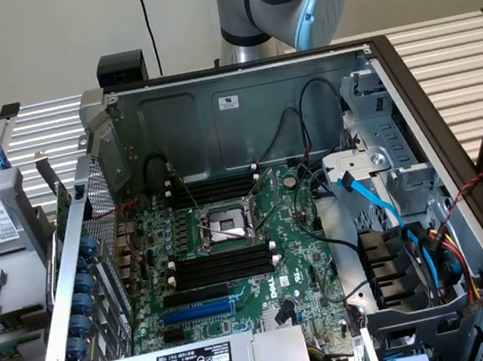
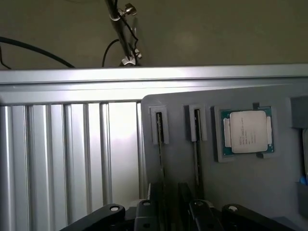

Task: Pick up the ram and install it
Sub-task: 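Pick up the ram and move it above insertion slot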

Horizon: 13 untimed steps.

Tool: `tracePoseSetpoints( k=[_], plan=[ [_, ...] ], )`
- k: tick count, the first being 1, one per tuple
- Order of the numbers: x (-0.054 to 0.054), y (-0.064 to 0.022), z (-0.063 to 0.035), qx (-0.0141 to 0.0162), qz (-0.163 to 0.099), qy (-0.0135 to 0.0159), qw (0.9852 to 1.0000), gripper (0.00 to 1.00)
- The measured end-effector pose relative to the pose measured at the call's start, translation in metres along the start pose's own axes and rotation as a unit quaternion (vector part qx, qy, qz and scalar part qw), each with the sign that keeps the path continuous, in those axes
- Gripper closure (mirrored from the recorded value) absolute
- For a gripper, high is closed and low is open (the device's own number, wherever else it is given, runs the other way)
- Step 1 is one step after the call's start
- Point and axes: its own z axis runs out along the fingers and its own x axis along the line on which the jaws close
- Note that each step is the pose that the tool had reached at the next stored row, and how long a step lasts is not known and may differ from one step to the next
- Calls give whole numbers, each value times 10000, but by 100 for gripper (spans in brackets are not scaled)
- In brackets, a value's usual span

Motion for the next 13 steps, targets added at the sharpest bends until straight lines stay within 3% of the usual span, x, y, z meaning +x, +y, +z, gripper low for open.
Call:
tracePoseSetpoints(
  k=[9, 13],
  plan=[
    [6, -2, 143, 1, 0, 11, 10000, 69],
    [7, -2, 157, 2, 0, 27, 10000, 69]
  ],
)
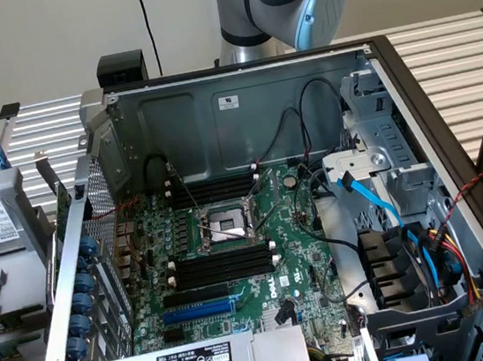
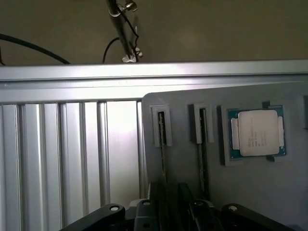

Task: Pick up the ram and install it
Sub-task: 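Pick up the ram and move it above insertion slot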

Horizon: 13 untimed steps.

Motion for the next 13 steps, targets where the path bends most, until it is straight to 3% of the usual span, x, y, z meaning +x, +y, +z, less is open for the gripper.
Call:
tracePoseSetpoints(
  k=[13],
  plan=[
    [0, 1, 25, 5, -108, 40, 9999, 69]
  ],
)
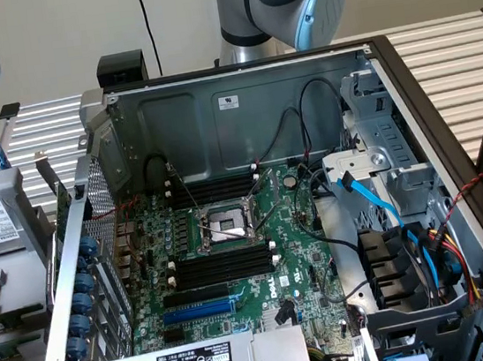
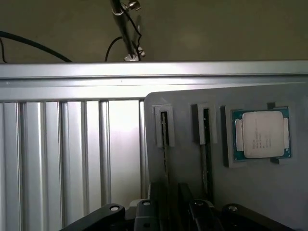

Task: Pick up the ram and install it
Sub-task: 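Pick up the ram and move it above insertion slot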

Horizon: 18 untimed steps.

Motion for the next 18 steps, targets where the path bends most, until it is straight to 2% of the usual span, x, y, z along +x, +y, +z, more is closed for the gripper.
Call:
tracePoseSetpoints(
  k=[11, 18],
  plan=[
    [0, 1, 2, 4, -52, 5, 10000, 69],
    [1, 0, 40, 4, -52, 6, 10000, 69]
  ],
)
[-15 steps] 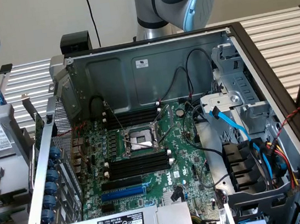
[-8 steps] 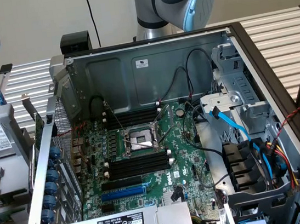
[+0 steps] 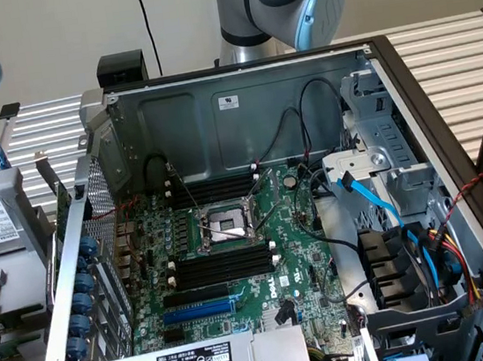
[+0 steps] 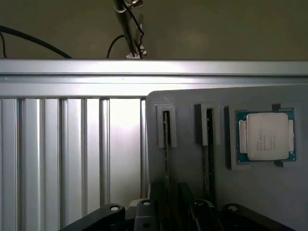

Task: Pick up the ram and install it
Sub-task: 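Pick up the ram and move it above insertion slot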

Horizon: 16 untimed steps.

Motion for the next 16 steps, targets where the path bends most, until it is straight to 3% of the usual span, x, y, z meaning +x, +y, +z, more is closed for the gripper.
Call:
tracePoseSetpoints(
  k=[16],
  plan=[
    [-4, 4, -20, 3, 0, 4, 10000, 69]
  ],
)
